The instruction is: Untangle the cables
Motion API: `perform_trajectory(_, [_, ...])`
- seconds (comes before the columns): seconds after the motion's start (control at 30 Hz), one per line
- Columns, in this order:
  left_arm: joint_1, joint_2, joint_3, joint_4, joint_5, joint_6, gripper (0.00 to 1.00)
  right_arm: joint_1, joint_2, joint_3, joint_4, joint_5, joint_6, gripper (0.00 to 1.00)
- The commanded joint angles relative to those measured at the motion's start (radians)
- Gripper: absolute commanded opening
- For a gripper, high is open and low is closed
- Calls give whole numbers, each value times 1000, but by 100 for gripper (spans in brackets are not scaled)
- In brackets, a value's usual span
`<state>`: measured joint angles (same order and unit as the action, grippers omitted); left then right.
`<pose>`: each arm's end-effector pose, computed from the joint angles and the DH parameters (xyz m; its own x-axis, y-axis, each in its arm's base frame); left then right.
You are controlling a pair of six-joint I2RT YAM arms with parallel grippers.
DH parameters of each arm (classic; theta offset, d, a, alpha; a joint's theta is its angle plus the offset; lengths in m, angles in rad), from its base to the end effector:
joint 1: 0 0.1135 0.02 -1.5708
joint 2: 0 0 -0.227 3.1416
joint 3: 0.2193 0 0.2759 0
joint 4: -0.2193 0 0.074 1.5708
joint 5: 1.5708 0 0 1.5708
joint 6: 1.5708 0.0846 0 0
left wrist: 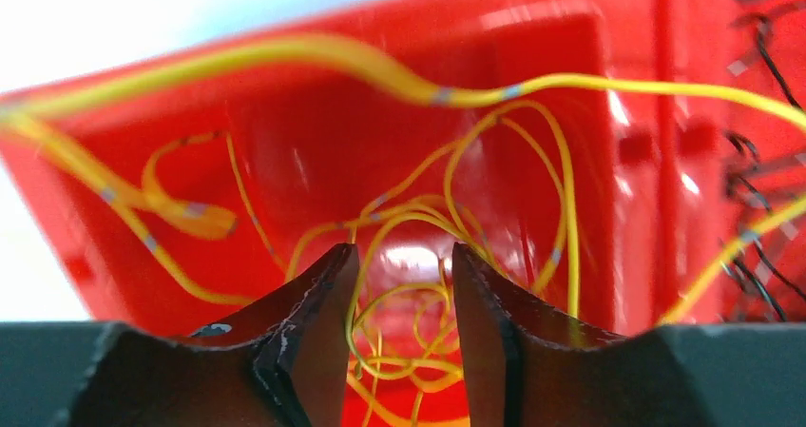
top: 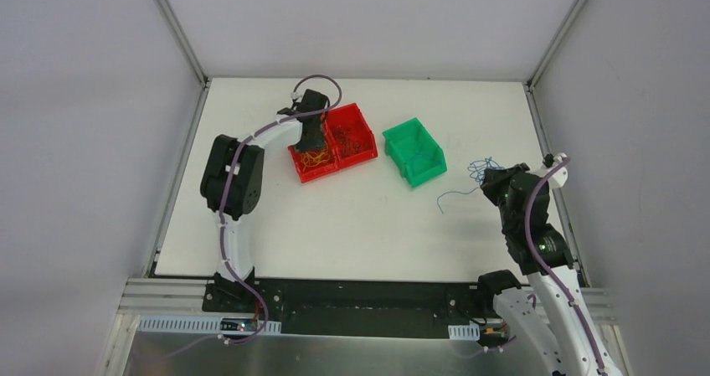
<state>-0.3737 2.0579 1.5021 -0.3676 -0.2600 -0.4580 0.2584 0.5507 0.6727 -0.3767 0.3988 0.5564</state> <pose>0.4554 -0.1552 0.0988 -0.7582 -0.1616 -0.6316 -0.1414 0.9865 -0.0827 0.2342 0.0279 0.2863 -0.1393 0.4666 -0.8734 0.2372 0.8721 0.4280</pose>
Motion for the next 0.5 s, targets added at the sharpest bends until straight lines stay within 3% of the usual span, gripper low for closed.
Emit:
perform_trajectory(0.0, [-18, -236, -50, -46, 25, -42, 44, -3, 8, 7, 40, -18, -14, 0])
perform_trajectory(0.2, [-42, -406, -103, -35, 81, -90, 60, -3, 10, 9, 58, -81, -55, 0])
perform_trajectory(0.4, [-60, -623, -293, 70, 122, -142, 75, -3, 32, -42, 231, -432, -146, 0])
perform_trajectory(0.47, [-86, -707, -368, 124, 136, -148, 77, -4, 49, -34, 233, -450, -147, 0])
